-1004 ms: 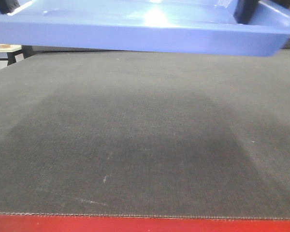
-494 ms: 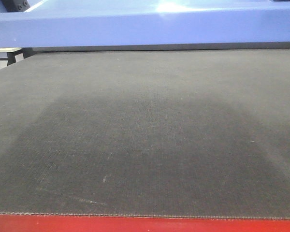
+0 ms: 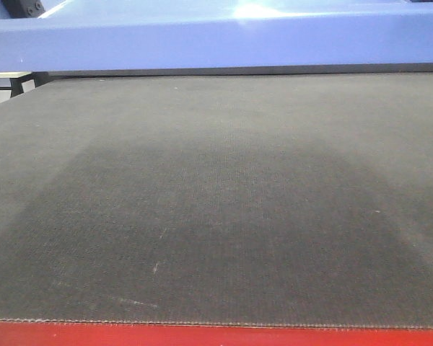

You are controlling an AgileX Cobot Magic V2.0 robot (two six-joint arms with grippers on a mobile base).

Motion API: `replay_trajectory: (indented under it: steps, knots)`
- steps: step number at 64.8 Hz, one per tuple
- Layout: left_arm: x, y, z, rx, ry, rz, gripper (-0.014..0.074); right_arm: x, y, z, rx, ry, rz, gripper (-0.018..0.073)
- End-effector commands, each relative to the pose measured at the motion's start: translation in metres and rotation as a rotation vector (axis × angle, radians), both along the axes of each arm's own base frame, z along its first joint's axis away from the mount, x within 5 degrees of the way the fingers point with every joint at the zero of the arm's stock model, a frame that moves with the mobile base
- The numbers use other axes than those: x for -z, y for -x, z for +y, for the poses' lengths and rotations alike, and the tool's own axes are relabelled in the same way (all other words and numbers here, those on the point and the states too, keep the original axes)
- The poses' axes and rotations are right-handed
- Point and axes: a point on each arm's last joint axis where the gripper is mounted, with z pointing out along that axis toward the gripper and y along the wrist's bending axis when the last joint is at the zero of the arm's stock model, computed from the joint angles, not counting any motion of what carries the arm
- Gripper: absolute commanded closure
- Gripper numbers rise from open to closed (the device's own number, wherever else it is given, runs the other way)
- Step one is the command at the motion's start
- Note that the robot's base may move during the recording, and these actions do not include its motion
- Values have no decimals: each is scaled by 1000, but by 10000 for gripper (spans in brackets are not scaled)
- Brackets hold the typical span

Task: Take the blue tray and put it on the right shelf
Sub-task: 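Lift the tray off the table with both grippers, then hold the tray with both grippers while the base backs away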

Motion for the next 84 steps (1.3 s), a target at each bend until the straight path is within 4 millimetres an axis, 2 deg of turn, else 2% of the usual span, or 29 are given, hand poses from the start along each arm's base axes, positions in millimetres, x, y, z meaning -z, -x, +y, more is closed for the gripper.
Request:
replay_trajectory:
  steps: [1, 84]
  knots:
    - [-11, 16, 7, 44, -53, 30, 645, -20, 3, -5, -15, 2, -125, 503]
    - [-12, 16, 7, 45, -51, 31, 645, -20, 3, -5, -15, 2, -124, 503]
